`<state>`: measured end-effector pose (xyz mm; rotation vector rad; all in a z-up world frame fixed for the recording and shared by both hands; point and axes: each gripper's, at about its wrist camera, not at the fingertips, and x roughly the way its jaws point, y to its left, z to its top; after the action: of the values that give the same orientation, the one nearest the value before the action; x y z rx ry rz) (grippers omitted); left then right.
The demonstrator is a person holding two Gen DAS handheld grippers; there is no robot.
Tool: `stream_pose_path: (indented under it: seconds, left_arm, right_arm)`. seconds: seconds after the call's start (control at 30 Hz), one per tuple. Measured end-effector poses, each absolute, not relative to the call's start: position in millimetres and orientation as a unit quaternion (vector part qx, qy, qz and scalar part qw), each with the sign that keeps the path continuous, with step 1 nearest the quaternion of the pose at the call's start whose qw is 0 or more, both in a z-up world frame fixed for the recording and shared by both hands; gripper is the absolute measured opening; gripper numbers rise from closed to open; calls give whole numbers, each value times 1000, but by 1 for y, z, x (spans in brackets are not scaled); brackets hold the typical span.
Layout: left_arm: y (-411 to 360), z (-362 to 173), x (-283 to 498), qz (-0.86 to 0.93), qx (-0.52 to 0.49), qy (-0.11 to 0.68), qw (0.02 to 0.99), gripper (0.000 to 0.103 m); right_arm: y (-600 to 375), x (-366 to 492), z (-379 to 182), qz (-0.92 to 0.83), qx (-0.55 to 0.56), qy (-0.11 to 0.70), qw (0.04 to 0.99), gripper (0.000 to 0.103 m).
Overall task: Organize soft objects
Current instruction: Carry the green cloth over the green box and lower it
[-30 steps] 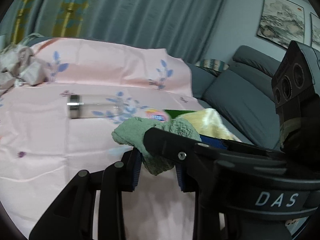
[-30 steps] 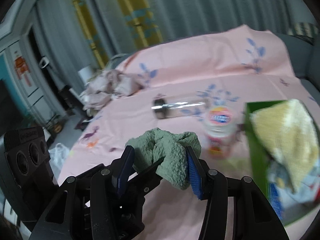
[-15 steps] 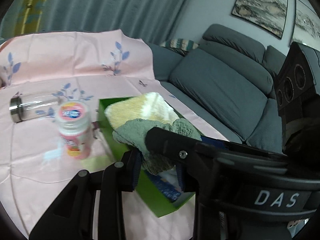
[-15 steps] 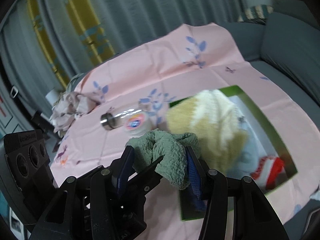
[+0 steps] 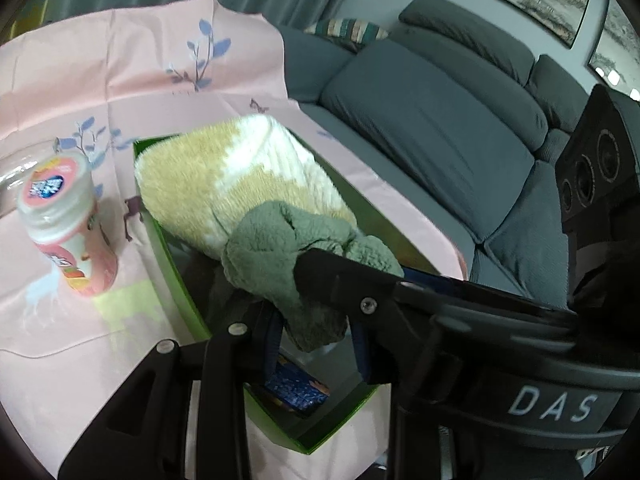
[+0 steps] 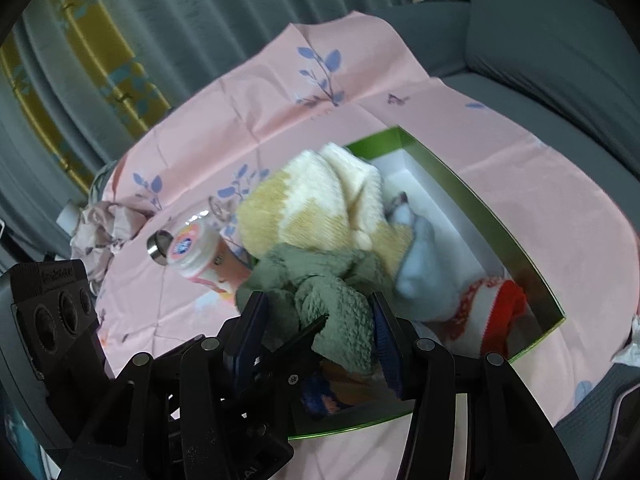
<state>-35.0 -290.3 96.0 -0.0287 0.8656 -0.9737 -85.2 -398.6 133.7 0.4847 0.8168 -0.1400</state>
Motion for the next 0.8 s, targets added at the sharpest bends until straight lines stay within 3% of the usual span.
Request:
stream_pose_path:
  seconds: [0.23,0.8]
  left_arm:
    - [-304,79,-28,-447,-7,455,770,29]
    - [-323,76,-28,-421,50,465,777,31]
  right_arm:
    - [-412,-80,117,-89,242,419,871,53]
    - [-423,-77,104,-99,264,432,857,53]
